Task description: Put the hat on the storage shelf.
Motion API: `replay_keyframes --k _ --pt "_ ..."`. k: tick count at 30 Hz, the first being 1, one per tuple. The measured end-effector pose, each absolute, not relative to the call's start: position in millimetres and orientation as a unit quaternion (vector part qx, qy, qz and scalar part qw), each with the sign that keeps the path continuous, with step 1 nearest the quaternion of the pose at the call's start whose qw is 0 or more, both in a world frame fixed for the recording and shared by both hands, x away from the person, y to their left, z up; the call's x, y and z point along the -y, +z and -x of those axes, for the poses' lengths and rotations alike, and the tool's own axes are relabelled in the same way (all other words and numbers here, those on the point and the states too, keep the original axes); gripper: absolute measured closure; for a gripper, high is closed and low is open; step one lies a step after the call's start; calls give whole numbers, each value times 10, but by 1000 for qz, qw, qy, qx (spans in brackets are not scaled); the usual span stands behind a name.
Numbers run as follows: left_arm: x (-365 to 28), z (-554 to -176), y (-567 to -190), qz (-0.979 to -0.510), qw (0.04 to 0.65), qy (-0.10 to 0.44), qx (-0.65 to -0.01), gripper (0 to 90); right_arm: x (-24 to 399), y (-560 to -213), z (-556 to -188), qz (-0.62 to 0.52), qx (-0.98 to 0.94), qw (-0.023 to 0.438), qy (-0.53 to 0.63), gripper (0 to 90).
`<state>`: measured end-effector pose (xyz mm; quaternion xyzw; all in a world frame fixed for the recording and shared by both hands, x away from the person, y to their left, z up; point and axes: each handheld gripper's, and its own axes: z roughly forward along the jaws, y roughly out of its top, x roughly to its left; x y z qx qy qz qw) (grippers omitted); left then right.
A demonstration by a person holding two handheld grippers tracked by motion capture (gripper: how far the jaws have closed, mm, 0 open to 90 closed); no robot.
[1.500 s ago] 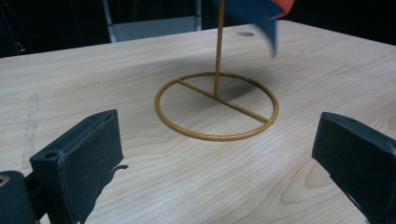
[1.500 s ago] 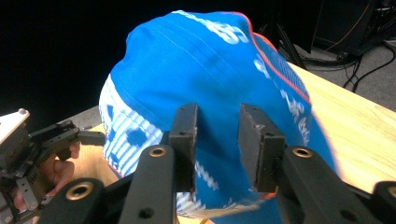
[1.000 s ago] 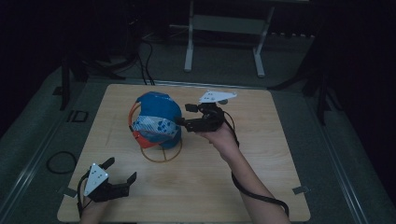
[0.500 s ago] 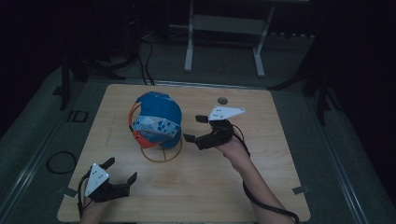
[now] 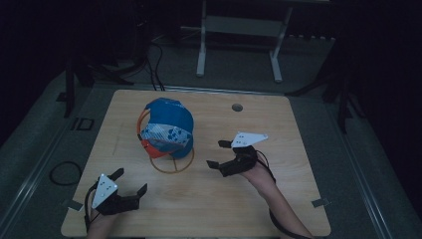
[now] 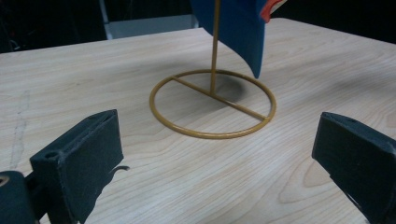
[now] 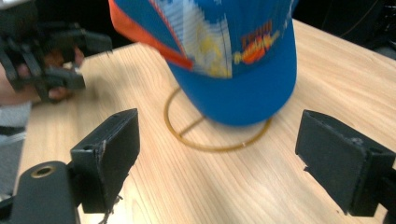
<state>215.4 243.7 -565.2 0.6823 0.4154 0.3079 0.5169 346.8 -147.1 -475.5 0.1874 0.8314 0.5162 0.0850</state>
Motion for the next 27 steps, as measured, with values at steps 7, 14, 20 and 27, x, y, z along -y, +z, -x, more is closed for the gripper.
replay_keyframes --k 7,14,20,27 --pt "-2448 -2159 -5658 -680 520 304 -417 21 1645 -4948 -3416 -193 -834 92 508 138" --pt "-2454 -2170 -5667 -681 523 297 -418 21 1805 -5155 -3380 -211 -837 73 500 138" --pt "-2448 -2174 -5672 -681 524 293 -419 21 1925 -5288 -3356 -219 -839 75 492 138" --pt "-2450 -2177 -5675 -683 520 296 -419 21 2117 -5417 -3315 -230 -843 82 480 138"
